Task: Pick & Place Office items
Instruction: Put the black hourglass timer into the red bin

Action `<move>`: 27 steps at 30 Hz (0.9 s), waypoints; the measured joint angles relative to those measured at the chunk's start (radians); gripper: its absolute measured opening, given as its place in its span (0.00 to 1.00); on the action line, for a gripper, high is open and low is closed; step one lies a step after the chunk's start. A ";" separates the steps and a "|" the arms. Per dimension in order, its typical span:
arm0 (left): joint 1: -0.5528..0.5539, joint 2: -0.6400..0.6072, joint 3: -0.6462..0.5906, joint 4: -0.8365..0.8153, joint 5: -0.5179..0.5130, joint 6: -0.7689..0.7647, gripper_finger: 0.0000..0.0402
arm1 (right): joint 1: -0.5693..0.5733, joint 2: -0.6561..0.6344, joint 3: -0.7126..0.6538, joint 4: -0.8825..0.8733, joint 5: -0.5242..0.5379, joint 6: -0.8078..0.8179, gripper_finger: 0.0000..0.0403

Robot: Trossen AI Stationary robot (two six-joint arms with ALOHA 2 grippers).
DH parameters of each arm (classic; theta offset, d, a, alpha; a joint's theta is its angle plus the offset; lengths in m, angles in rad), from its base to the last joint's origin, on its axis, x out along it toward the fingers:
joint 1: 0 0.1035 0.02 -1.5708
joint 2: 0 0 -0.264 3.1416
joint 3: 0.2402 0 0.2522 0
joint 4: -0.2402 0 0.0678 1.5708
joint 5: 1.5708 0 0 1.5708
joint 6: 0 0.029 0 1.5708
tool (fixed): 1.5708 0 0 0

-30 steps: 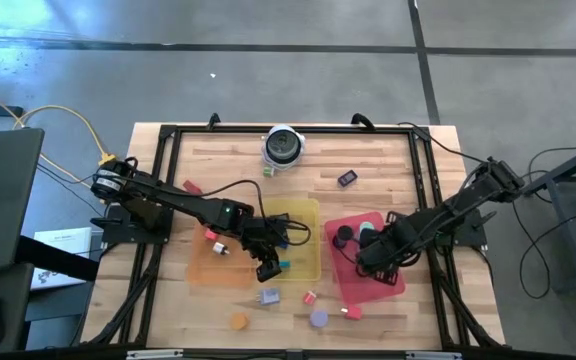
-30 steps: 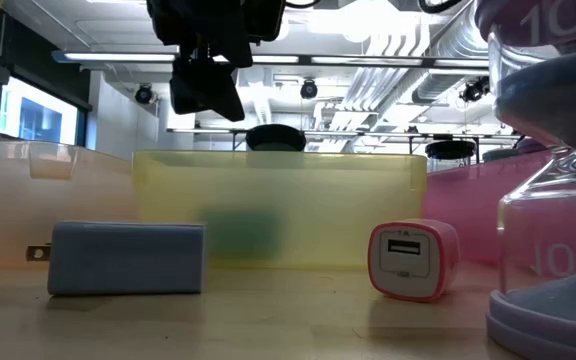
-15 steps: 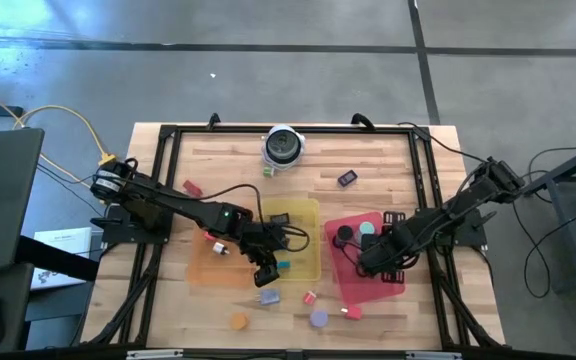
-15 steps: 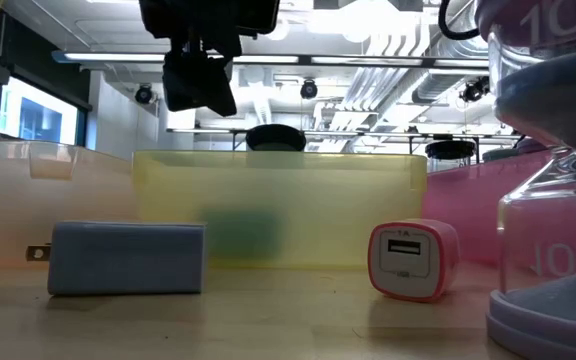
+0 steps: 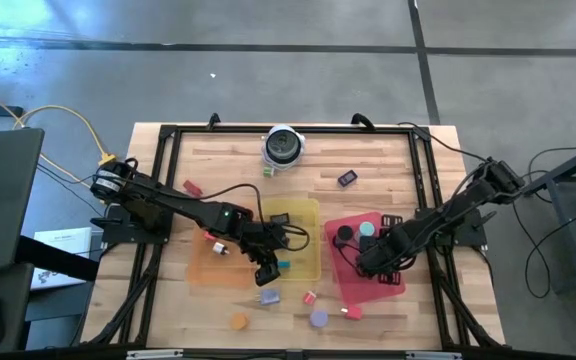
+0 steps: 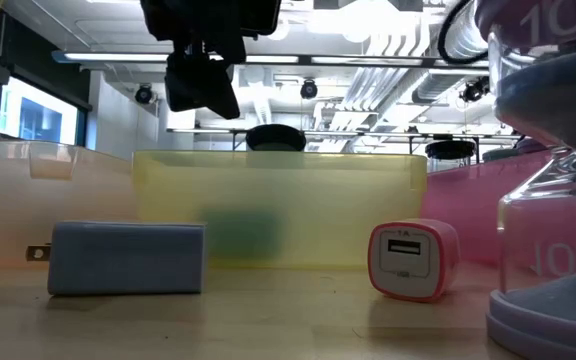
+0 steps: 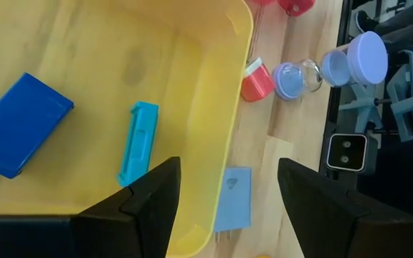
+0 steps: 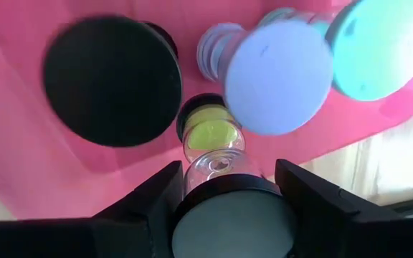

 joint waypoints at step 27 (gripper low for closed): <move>0.000 0.000 0.000 0.000 -0.001 -0.003 0.57 | 0.000 0.000 -0.033 0.073 0.026 0.019 0.72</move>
